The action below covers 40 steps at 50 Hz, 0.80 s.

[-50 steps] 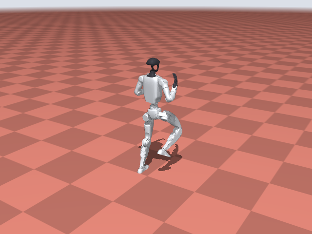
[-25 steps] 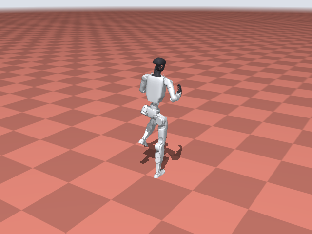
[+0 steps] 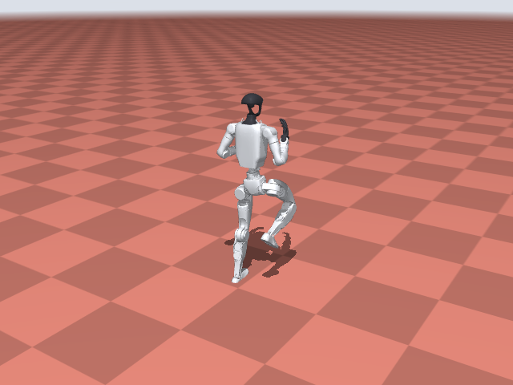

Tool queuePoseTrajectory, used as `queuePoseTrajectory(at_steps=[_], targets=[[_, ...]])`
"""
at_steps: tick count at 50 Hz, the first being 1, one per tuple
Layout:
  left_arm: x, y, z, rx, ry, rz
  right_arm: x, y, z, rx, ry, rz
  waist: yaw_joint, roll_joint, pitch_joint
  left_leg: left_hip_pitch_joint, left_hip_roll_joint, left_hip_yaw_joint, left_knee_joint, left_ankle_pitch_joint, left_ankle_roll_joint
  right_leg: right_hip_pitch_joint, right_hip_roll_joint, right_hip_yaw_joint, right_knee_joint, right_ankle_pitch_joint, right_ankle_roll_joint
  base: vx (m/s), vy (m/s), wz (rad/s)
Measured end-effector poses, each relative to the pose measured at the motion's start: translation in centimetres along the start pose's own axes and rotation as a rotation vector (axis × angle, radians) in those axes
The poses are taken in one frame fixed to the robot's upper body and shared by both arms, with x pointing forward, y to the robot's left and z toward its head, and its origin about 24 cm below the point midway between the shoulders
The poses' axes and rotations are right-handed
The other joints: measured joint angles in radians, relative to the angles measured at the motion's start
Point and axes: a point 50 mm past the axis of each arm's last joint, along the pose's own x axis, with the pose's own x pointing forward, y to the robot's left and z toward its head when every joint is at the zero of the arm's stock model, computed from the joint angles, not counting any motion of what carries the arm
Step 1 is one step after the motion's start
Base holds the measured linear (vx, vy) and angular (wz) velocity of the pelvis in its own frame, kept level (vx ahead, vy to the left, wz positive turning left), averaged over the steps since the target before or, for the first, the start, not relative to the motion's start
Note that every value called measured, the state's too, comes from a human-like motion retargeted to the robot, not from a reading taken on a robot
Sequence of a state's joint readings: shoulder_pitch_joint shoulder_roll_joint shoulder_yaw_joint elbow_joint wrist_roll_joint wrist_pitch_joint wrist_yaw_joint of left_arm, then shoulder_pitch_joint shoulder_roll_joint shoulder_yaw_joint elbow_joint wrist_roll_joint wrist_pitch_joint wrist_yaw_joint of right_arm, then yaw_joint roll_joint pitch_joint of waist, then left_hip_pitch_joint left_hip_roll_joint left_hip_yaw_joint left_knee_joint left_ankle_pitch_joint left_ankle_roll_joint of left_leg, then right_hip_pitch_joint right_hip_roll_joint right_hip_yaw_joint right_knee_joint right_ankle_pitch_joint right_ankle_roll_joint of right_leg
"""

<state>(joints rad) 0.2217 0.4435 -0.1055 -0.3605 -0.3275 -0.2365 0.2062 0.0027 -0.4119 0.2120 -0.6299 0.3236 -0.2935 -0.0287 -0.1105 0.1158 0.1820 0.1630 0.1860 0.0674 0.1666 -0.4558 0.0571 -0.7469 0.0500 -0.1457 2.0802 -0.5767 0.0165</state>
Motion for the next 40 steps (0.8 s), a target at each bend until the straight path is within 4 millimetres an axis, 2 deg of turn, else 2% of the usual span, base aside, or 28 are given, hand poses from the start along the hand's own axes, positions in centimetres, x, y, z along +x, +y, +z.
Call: queuePoseTrajectory(at_steps=[2, 3, 4, 5, 7, 8, 10, 12, 13, 15, 17, 18, 20, 22, 23, 25, 27, 28, 30, 33, 35, 37, 38, 40], targets=[[6.2, -2.9, 4.8, -0.024, -0.325, -0.014, -3.3, -1.9, -2.8, -0.08, 0.208, -0.102, -0.034, -0.027, 0.101, -0.096, -0.019, -0.076, 0.244, -0.135, 0.12, -0.095, 0.019, 0.014, 0.169, -0.031, 0.033, -0.25, -0.01, 0.94], [8.3, -4.2, 8.0, -0.032, -0.485, -0.036, -5.4, -2.7, -3.4, -0.092, 0.301, -0.151, -0.027, -0.027, 0.11, -0.166, -0.017, -0.09, 0.365, -0.175, 0.145, -0.154, 0.031, 0.013, 0.214, -0.03, 0.023, -0.08, -0.04, -0.03], [9.6, -5.1, 11.2, -0.034, -0.629, -0.047, -7.4, -3.4, -3.3, -0.098, 0.376, -0.182, -0.018, -0.026, 0.087, -0.211, -0.014, -0.084, 0.408, -0.183, 0.152, -0.211, 0.035, 0.016, 0.227, -0.012, 0.002, 0.04, -0.05, -0.69], [10.3, -5.8, 14.3, -0.034, -0.766, -0.051, -9.1, -4.1, -2.8, -0.1, 0.44, -0.201, -0.008, -0.023, 0.048, -0.245, -0.011, -0.067, 0.411, -0.175, 0.151, -0.265, 0.036, 0.02, 0.224, 0.014, -0.024, 0.15, -0.04, -0.74], [10.1, -5.9, 17.8, -0.021, -0.933, -0.007, -11.4, -5.0, -1.0, -0.115, 0.544, -0.179, -0.069, -0.005, -0.05, -0.217, -0.014, -0.058, 0.244, -0.062, 0.127, -0.247, 0.029, 0.027, 0.085, 0.104, -0.028, 0.25, -0.03, -0.05], [9.9, -5.8, 18.6, -0.027, -0.973, 0.017, -12.2, -5.3, -0.1, -0.126, 0.597, -0.162, -0.12, 0.015, -0.094, -0.198, -0.012, -0.075, 0.158, 0.023, 0.107, -0.194, 0.027, 0.023, -0.029, 0.165, -0.011, 0.28, -0.04, 0.87], [9.6, -5.9, 18.9, -0.063, -0.984, 0.018, -13.9, -5.8, 1.2, -0.15, 0.709, -0.155, -0.202, 0.05, -0.155, -0.164, -0.013, -0.122, 0.022, 0.231, 0.061, -0.024, 0.009, 0.009, -0.329, 0.314, 0.023, 0.27, -0.06, 1.3], [9.7, -6.1, 18.3, -0.08, -0.94, -0.027, -15.8, -6.0, 1.5, -0.168, 0.815, -0.179, -0.212, 0.045, -0.178, -0.124, -0.034, -0.137, -0.057, 0.431, 0.018, 0.209, -0.03, -0.003, -0.711, 0.459, 0.037, 0.22, -0.08, 1.02], [9.7, -5.9, 17.8, -0.075, -0.912, -0.049, -16.5, -5.9, 1.4, -0.172, 0.857, -0.189, -0.202, 0.026, -0.175, -0.105, -0.055, -0.123, -0.061, 0.483, 0.016, 0.343, -0.042, 0.008, -0.925, 0.521, 0.049, 0.17, -0.1, 0.6], [9.2, -5.4, 16.5, -0.072, -0.848, -0.084, -17.3, -5.6, 0.3, -0.168, 0.905, -0.19, -0.16, -0.059, -0.162, -0.132, -0.143, -0.037, 0.104, 0.43, 0.092, 0.607, -0.091, 0.101, -1.386, 0.664, 0.089, 0.09, -0.12, 0.05], [8.1, -4.7, 14.6, -0.14, -0.761, -0.101, -16.6, -5.6, -1.5, -0.171, 0.892, -0.174, -0.1, -0.152, -0.175, -0.372, -0.224, 0.079, 0.611, 0.24, 0.169, 0.754, -0.2, 0.184, -1.718, 0.727, 0.097, -0.04, -0.12, -0.69], [7.5, -4.1, 13.6, -0.201, -0.707, -0.094, -15.9, -5.9, -2.3, -0.185, 0.869, -0.177, -0.061, -0.172, -0.158, -0.491, -0.222, 0.12, 0.879, 0.157, 0.168, 0.809, -0.232, 0.19, -1.804, 0.663, 0.08, -0.08, -0.11, -1.22], [6.1, -2.5, 11.4, -0.268, -0.586, -0.054, -14.0, -6.6, -3.4, -0.219, 0.785, -0.224, 0.043, -0.19, -0.101, -0.703, -0.172, 0.175, 1.371, 0.033, 0.108, 0.894, -0.264, 0.173, -1.889, 0.412, 0.047, -0.11, -0.1, -1.52], [4.3, -0.3, 8.5, -0.215, -0.441, 0.024, -10.0, -7.5, -3.9, -0.24, 0.587, -0.308, 0.117, -0.179, -0.039, -0.926, -0.127, 0.16, 1.769, -0.065, 0.069, 0.91, -0.254, 0.167, -1.919, 0.205, -0.001, -0.22, -0.11, -1.11], [2.8, 1.4, 6.8, -0.187, -0.345, 0.095, -7.2, -8.0, -3.6, -0.258, 0.451, -0.332, 0.133, -0.154, 0.0, -1.027, -0.102, 0.127, 1.927, -0.088, 0.032, 0.904, -0.225, 0.183, -1.902, 0.136, -0.054, -0.25, -0.09, -0.92], [-1.8, 5.1, 3.6, -0.158, -0.111, 0.242, -1.2, -8.5, -1.2, -0.286, 0.158, -0.31, 0.151, -0.114, 0.079, -1.158, -0.071, 0.063, 2.122, -0.119, -0.035, 0.82, -0.162, 0.233, -1.705, 0.03, -0.161, -0.22, -0.05, -0.87], [-6.1, 7.2, 1.9, -0.107, 0.088, 0.315, 2.7, -8.0, 2.1, -0.277, -0.065, -0.247, 0.169, -0.138, 0.067, -1.249, -0.087, 0.063, 2.156, -0.122, -0.004, 0.719, -0.169, 0.24, -1.575, 0.015, -0.154, -0.02, 0.02, -0.18], [-7.4, 7.6, 1.7, -0.065, 0.159, 0.308, 3.3, -7.6, 3.4, -0.266, -0.133, -0.228, 0.188, -0.156, 0.033, -1.278, -0.104, 0.07, 2.132, -0.11, 0.029, 0.713, -0.185, 0.232, -1.617, 0.044, -0.132, 0.15, 0.04, 0.39], [-8.4, 7.7, 1.8, 0.021, 0.253, 0.229, 2.6, -7.2, 5.0, -0.251, -0.178, -0.235, 0.248, -0.205, -0.057, -1.276, -0.137, 0.088, 2.008, -0.048, 0.089, 0.743, -0.221, 0.211, -1.795, 0.183, -0.077, 0.26, 0.06, 0.5], [-8.8, 7.1, 1.2, 0.074, 0.346, 0.095, -0.3, -7.2, 4.4, -0.208, -0.054, -0.257, 0.318, -0.284, -0.148, -1.037, -0.143, 0.148, 1.6, 0.124, 0.106, 0.794, -0.264, 0.217, -1.986, 0.521, 0.02, 0.29, 0.11, -0.08], [-9.5, 6.9, 0.5, 0.07, 0.392, 0.069, -1.7, -6.9, 3.1, -0.185, 0.061, -0.216, 0.31, -0.278, -0.166, -0.786, -0.137, 0.17, 1.23, 0.234, 0.073, 0.831, -0.258, 0.173, -2.02, 0.662, 0.036, 0.24, 0.14, -0.64], [-9.9, 6.3, 0.0, 0.04, 0.397, 0.071, -3.2, -6.0, 2.2, -0.187, 0.151, -0.16, 0.288, -0.173, -0.12, -0.442, -0.084, 0.15, 0.776, 0.346, 0.002, 0.849, -0.187, 0.06, -1.803, 0.576, -0.036, 0.16, 0.18, -0.87], [-9.5, 5.7, -0.2, 0.039, 0.379, 0.059, -4.0, -5.6, 2.0, -0.188, 0.185, -0.15, 0.27, -0.105, -0.097, -0.275, -0.032, 0.147, 0.536, 0.418, -0.034, 0.792, -0.139, 0.009, -1.546, 0.469, -0.069, 0.06, 0.21, -0.46], [-7.2, 4.6, -0.3, 0.048, 0.28, 0.058, -5.1, -5.3, 1.3, -0.175, 0.241, -0.163, 0.221, -0.036, -0.102, -0.109, 0.031, 0.167, 0.198, 0.455, -0.037, 0.498, -0.104, -0.05, -0.89, 0.292, -0.064, -0.04, 0.2, 0.04]])
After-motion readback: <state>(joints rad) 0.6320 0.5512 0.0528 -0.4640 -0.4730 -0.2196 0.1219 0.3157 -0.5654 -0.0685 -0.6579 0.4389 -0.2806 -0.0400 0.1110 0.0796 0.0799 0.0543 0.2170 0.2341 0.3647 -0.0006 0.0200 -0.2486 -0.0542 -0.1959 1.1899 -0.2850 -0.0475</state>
